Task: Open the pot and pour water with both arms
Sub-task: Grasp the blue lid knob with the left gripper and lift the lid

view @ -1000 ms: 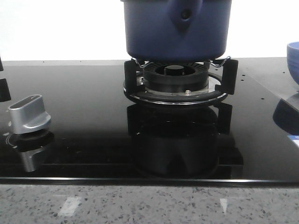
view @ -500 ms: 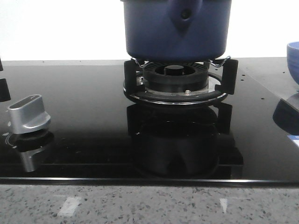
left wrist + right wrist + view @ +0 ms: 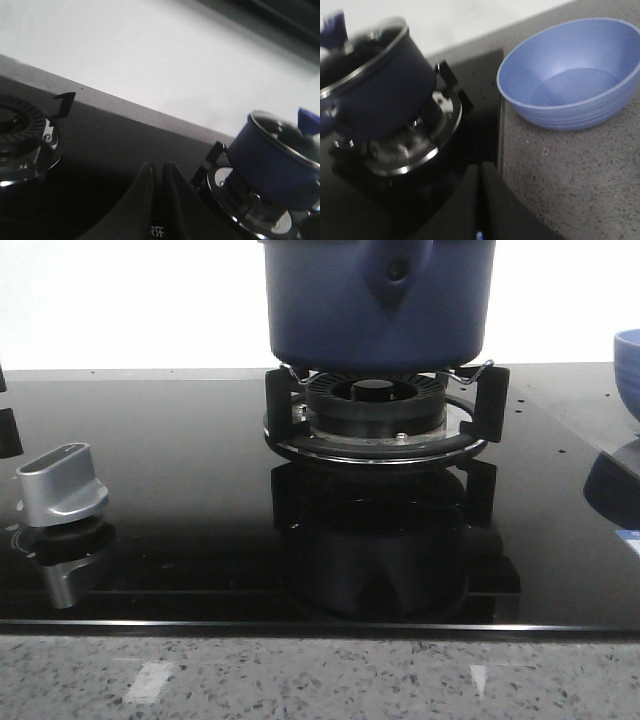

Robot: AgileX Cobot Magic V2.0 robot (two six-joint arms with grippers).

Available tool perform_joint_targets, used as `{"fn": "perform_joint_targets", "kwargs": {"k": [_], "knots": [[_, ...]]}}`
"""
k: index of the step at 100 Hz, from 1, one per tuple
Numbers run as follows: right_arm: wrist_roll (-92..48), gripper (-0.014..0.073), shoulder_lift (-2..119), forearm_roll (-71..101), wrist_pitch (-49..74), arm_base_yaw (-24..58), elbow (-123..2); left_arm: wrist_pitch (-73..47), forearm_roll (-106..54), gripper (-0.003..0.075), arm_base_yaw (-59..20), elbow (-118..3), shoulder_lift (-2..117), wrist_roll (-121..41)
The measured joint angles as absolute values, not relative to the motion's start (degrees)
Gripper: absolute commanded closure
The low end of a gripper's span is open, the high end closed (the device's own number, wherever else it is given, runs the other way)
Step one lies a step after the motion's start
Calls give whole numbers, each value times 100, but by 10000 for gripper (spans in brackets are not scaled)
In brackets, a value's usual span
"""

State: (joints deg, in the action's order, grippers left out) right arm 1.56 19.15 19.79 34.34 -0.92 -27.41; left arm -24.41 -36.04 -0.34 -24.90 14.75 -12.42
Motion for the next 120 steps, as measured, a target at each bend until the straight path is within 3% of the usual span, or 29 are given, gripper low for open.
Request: {"fn": "perform_joint_targets", "kwargs": {"k": [22, 42, 49, 61, 69, 74, 87, 120], "knots": [[-147, 641, 3032, 1880, 4214, -92, -3937, -3298, -3629, 739, -298, -3786, 2537, -1905], [-200, 637, 3402, 1868, 4740, -38, -4209, -3321, -3710, 738, -974, -4133, 3002, -2538], [-356, 598, 3427, 1868, 4792, -29, -4281, -3321, -3782, 731, -1195, -4157, 3140, -2711], [-462, 402, 3439, 1868, 4875, -29, -4390, -3288, -3988, 640, -1496, -4157, 3408, -2939], [-479, 235, 3439, 1868, 4879, -29, -4412, -3168, -4265, 533, -1650, -4157, 3607, -3170], [-488, 181, 3439, 1868, 4888, -29, -4412, -3092, -4520, 464, -1722, -4157, 3745, -3423], [-501, 169, 3439, 1868, 4888, -29, -4412, -3005, -5579, 341, -1844, -4157, 4162, -4471], [-501, 169, 3439, 1868, 4739, -29, -4412, -3245, -8468, 343, -2136, -4658, 5696, -7576]]}}
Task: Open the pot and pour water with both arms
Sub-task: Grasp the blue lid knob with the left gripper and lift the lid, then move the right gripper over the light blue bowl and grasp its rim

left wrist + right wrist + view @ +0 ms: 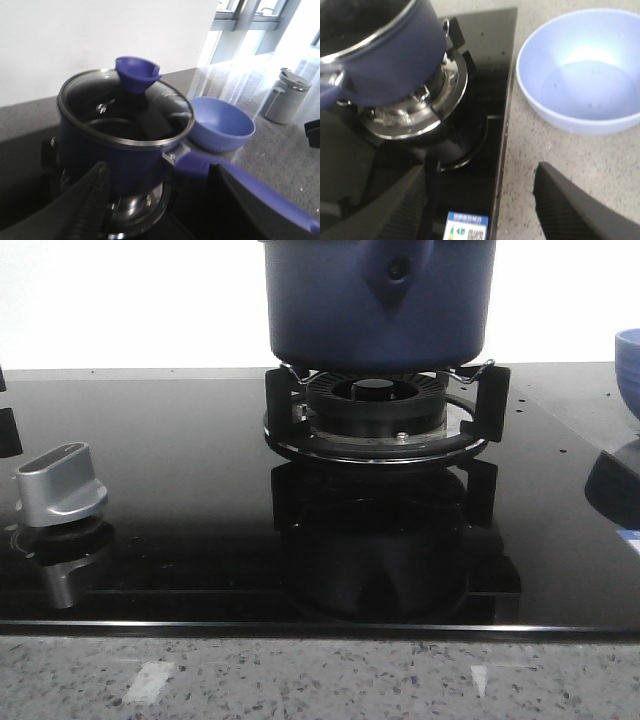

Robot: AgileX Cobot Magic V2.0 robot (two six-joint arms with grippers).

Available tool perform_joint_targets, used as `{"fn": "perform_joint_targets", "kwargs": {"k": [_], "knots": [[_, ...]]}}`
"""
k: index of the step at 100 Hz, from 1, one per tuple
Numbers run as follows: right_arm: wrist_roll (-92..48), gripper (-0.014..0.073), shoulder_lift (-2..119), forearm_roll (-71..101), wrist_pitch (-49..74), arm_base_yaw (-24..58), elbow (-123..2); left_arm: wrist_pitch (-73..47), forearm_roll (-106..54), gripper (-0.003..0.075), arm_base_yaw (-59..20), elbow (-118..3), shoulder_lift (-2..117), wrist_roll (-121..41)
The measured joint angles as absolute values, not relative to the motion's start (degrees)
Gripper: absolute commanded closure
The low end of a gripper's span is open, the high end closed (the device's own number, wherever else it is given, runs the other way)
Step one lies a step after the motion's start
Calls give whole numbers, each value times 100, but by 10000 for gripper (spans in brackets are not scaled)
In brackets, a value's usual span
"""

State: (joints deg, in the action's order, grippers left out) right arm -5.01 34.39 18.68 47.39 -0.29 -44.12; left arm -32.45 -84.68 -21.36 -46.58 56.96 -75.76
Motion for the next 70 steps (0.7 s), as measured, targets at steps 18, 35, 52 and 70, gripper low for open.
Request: {"fn": "perform_joint_targets", "kwargs": {"k": [18, 35, 52, 70], "knots": [[-501, 169, 3439, 1868, 4571, -29, -4412, -3283, -8958, 342, -2279, -5321, 6630, -8147], [-501, 169, 3439, 1868, 4540, -29, -4412, -3420, -8983, 341, -2379, -5947, 7498, -8633], [-501, 169, 3439, 1868, 4540, -29, -4412, -3548, -8983, 316, -2381, -6509, 8251, -9169], [-501, 169, 3439, 1868, 4540, -29, -4412, -3672, -8983, 209, -2381, -7031, 8886, -9259]]}}
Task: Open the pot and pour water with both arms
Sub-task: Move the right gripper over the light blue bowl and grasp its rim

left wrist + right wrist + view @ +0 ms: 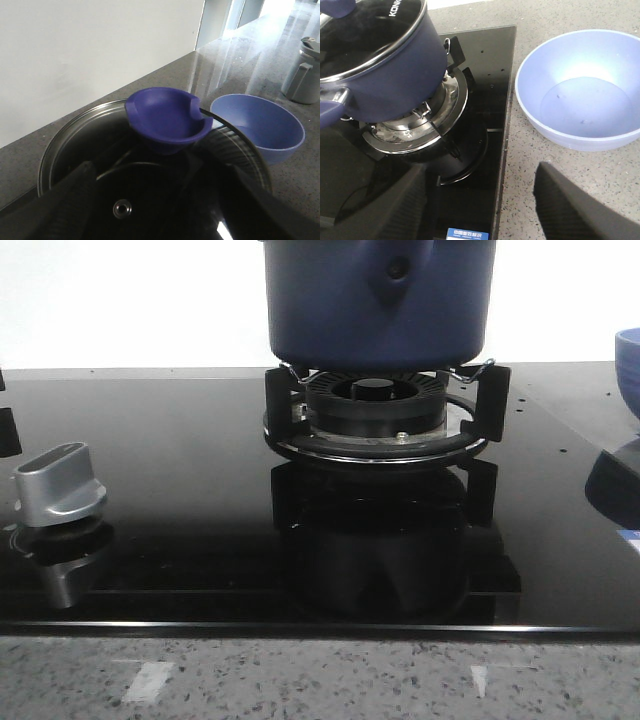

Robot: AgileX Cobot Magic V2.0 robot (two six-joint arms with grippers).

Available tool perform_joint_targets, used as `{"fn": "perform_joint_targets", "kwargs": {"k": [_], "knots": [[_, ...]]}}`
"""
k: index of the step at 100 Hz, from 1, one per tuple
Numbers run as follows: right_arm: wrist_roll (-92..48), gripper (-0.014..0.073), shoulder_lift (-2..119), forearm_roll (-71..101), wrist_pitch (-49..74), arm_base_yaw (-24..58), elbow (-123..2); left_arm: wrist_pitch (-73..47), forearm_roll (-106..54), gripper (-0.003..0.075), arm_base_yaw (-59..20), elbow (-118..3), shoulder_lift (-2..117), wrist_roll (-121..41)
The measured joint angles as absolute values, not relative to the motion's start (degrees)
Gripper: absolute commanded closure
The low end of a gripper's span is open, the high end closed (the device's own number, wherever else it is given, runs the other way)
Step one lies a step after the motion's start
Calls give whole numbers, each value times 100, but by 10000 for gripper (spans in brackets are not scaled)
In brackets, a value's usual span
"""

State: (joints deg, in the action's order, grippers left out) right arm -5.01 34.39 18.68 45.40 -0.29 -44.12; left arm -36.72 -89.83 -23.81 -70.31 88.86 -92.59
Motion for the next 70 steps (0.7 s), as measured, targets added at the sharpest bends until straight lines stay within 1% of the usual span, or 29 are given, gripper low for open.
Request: {"fn": "perform_joint_targets", "kwargs": {"k": [27, 70], "knots": [[-501, 169, 3439, 1868, 4540, -29, -4412, -4245, -8973, 209, -2390, -7631, 9482, -9283], [-501, 169, 3439, 1868, 4540, -29, -4412, -4226, -8963, 209, -2664, -8169, 9981, -9283]]}}
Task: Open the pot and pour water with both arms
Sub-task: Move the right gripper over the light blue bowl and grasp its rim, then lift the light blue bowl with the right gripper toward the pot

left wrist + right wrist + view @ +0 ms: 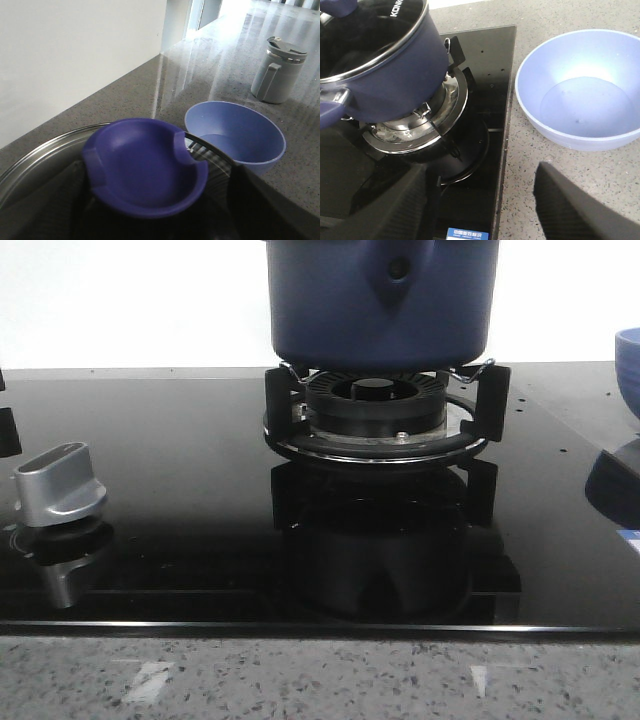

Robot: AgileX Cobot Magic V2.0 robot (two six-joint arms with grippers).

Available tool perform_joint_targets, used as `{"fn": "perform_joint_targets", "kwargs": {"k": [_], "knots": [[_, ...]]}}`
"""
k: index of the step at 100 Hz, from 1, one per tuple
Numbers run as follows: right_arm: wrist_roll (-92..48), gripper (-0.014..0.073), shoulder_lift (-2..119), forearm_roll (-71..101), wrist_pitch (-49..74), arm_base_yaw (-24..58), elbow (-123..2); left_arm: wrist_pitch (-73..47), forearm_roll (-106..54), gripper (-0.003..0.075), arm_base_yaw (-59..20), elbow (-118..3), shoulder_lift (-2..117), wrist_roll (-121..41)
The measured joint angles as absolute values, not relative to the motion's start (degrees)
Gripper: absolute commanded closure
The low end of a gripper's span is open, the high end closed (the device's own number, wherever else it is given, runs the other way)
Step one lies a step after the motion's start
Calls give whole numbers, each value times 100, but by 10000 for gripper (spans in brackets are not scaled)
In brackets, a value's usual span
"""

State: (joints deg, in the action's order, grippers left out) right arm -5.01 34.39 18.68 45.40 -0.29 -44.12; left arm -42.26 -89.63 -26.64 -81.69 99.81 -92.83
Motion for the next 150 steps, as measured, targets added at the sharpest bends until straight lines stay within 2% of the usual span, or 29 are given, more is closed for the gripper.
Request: {"fn": "perform_joint_targets", "kwargs": {"k": [18, 25, 49, 56, 98, 120, 150], "knots": [[-501, 169, 3439, 1868, 4586, -29, -4412, -4070, -8997, 211, -2714, -8272, 10144, -9407], [-501, 169, 3439, 1868, 4586, -29, -4412, -4059, -9040, 238, -2714, -8272, 10159, -9442], [-501, 169, 3439, 1868, 4586, -29, -4412, -3999, -9059, 477, -2714, -8272, 10159, -9493], [-501, 169, 3439, 1868, 4586, -29, -4412, -3999, -9059, 512, -2714, -8272, 10159, -9503], [-202, 171, 3677, 1145, 4586, -29, -4424, -4102, -8941, 510, -2591, -8272, 10083, -9515], [0, 170, 4555, 877, 4846, -230, -4764, -4389, -8890, 510, -2009, -8262, 9654, -9476], [31, 170, 6031, 866, 4979, -1139, -6019, -4832, -8878, 510, -1193, -8262, 9240, -9450]]}}
